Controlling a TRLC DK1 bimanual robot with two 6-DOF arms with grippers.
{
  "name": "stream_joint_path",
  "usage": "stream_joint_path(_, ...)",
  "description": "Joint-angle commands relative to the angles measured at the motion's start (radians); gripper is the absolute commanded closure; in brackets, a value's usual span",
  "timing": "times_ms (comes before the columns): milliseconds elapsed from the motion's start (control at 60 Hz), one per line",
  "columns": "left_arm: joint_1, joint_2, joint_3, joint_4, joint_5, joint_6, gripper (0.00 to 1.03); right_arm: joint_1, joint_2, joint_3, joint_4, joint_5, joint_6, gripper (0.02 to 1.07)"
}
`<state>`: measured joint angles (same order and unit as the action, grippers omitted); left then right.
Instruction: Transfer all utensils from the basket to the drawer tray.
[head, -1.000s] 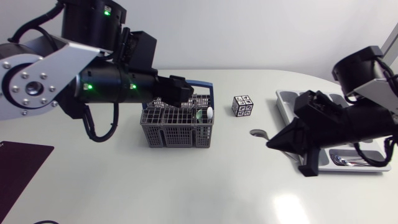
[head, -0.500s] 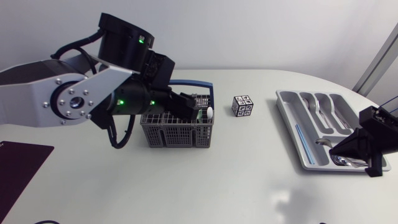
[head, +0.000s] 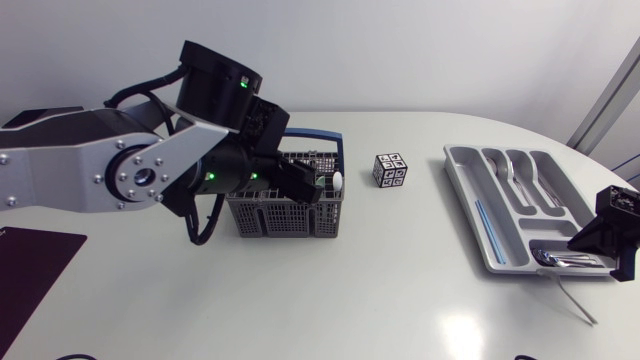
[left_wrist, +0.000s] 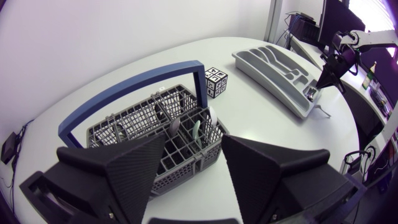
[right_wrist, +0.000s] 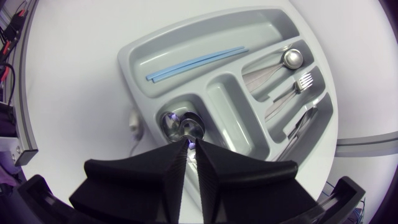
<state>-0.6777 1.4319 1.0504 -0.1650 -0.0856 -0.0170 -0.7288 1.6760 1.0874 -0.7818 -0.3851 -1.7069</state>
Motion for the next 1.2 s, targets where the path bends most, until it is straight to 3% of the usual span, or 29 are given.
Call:
stream_joint_path(0, -0.008, 0.019, -0.032, 0.021, -0.011, 0.025, 0.39, -0.006, 0.030, -0.001, 0.006, 0.014, -0.037, 0.89)
stream_joint_path(83, -0.008, 0.022, -0.033, 0.022, -0.013, 0.026, 0.39, -0.006, 0.030, -0.011, -0.004, 0.015, -0.031, 0.86)
stream_joint_path(150, -0.008, 0.021, -0.039, 0.022, -0.011, 0.032, 0.39, -0.006, 0.037, -0.014, -0.024, 0.020, 0.004, 0.71)
stream_joint_path(267, -0.008, 0.012, -0.055, 0.022, -0.011, 0.042, 0.39, -0.026, 0.041, -0.037, -0.066, 0.020, 0.004, 0.56)
stream_joint_path(567, -0.008, 0.002, -0.072, 0.022, -0.011, 0.049, 0.39, -0.150, -0.029, -0.127, -0.201, 0.029, -0.085, 0.56)
stream_joint_path(717, -0.017, 0.002, -0.069, 0.022, -0.013, 0.045, 0.38, -0.179, -0.085, -0.231, -0.203, 0.055, -0.125, 0.54)
stream_joint_path(950, -0.031, 0.002, -0.073, 0.022, -0.014, 0.043, 0.38, -0.181, -0.137, -0.414, -0.031, 0.089, -0.137, 0.52)
stream_joint_path(1183, -0.034, -0.008, -0.081, 0.022, -0.017, 0.042, 0.38, -0.185, -0.121, -0.449, 0.099, 0.097, -0.129, 0.52)
